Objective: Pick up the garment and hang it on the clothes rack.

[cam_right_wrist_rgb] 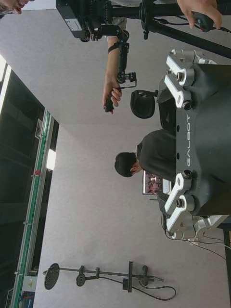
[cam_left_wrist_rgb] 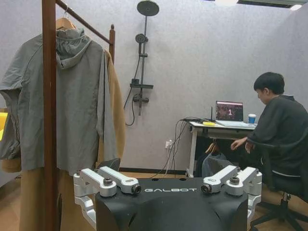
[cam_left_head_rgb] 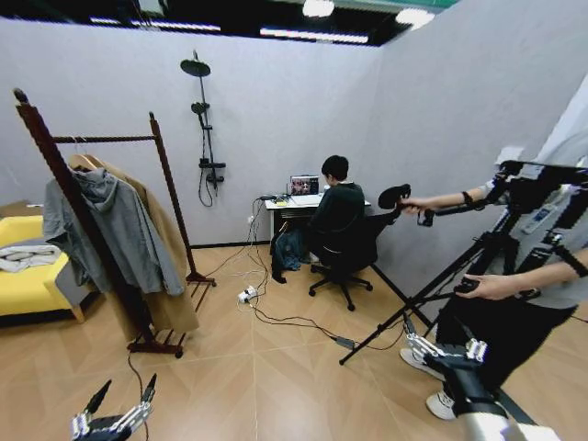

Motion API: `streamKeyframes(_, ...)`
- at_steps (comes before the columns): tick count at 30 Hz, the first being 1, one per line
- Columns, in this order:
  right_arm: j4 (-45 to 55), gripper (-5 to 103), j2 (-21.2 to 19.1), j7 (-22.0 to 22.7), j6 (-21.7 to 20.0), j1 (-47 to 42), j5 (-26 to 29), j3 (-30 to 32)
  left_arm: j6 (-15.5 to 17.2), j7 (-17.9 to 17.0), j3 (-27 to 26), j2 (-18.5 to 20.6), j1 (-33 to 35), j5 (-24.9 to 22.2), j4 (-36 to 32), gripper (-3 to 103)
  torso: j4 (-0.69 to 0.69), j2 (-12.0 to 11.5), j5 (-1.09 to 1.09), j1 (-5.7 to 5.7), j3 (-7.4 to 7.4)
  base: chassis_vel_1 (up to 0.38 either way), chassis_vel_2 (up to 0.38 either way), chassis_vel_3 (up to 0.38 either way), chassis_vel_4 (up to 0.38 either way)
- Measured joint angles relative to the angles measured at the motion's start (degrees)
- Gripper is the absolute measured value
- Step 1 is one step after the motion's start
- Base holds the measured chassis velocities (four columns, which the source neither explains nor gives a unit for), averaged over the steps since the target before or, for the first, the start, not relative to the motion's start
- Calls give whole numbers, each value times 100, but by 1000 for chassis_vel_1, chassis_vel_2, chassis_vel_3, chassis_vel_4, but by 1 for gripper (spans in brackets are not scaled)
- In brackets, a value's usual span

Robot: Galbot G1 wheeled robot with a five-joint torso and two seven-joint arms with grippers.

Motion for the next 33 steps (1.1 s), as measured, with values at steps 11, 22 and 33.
streamKeyframes(11, 0, 100, 0, 0, 0, 0, 0, 0, 0, 0, 0, 0, 0, 0, 0, 100, 0, 0, 0, 0, 0, 0, 0, 0, 0)
streamKeyframes(22, 0, 100, 0, 0, 0, 0, 0, 0, 0, 0, 0, 0, 0, 0, 0, 100, 0, 0, 0, 0, 0, 0, 0, 0, 0)
streamKeyframes(33, 0, 100, 0, 0, 0, 0, 0, 0, 0, 0, 0, 0, 0, 0, 0, 100, 0, 0, 0, 0, 0, 0, 0, 0, 0)
